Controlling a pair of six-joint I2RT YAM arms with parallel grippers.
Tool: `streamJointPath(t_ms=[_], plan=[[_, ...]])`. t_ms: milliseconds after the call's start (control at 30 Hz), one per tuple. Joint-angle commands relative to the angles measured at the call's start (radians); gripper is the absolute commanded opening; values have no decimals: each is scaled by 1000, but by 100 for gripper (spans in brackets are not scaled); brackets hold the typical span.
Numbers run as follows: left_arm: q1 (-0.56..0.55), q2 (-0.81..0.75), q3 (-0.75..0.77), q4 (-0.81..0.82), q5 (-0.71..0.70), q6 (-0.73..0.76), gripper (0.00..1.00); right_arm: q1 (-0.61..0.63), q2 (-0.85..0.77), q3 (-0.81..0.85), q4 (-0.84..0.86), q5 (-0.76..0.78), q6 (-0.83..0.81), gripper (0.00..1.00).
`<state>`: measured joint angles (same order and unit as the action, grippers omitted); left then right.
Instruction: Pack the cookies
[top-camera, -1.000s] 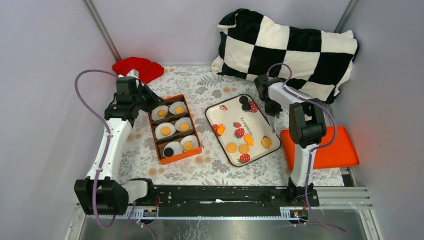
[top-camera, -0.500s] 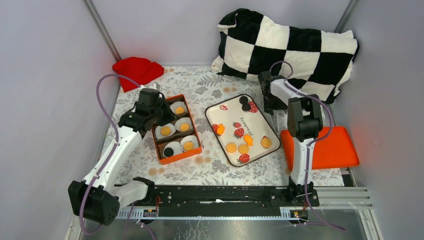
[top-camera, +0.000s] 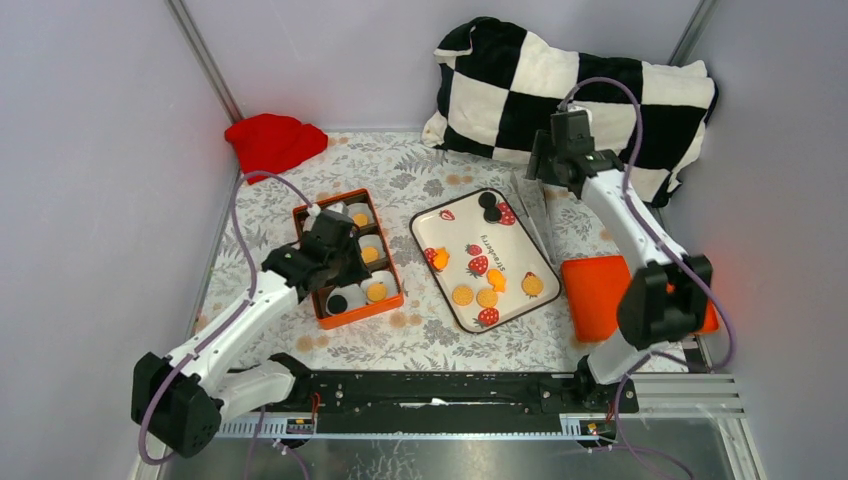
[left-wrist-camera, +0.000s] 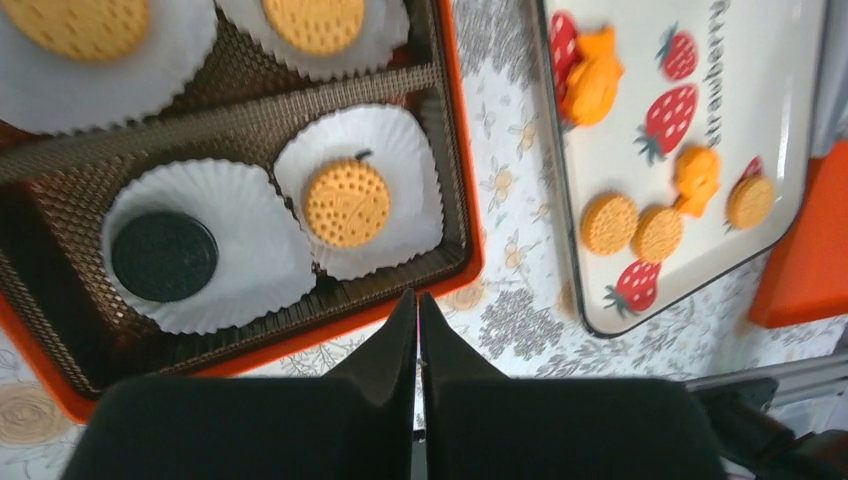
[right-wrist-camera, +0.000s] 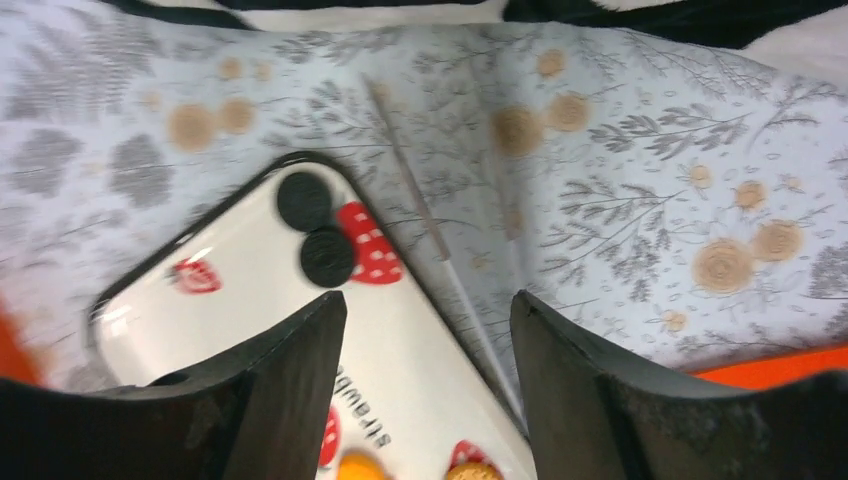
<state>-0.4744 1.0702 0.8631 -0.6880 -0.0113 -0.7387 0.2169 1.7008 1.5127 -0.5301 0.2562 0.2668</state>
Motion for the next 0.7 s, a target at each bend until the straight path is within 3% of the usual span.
streamJointPath(t_ms=[0,67,100,133,167,367,667], plan=[[-78,32,-85,79,-44,-79,3,10,-202,-139,96,-233,55,61],[-106,68,-122,142,-43,-99,3,13,-278,-214,114,-299,79,38],[-117,94,-132,169,-41,-105,3,16,-314,-248,117,-325,90,18],[-127,123,-141,197,-37,-108,3,17,-345,-278,112,-344,97,5],[-137,157,-145,219,-36,-110,2,20,-373,-307,103,-352,110,0],[-208,371,-100,374,0,-116,0,132,-495,-501,22,-372,157,0],[-288,694,213,428,52,-89,0,323,-574,-711,-48,-331,226,0]])
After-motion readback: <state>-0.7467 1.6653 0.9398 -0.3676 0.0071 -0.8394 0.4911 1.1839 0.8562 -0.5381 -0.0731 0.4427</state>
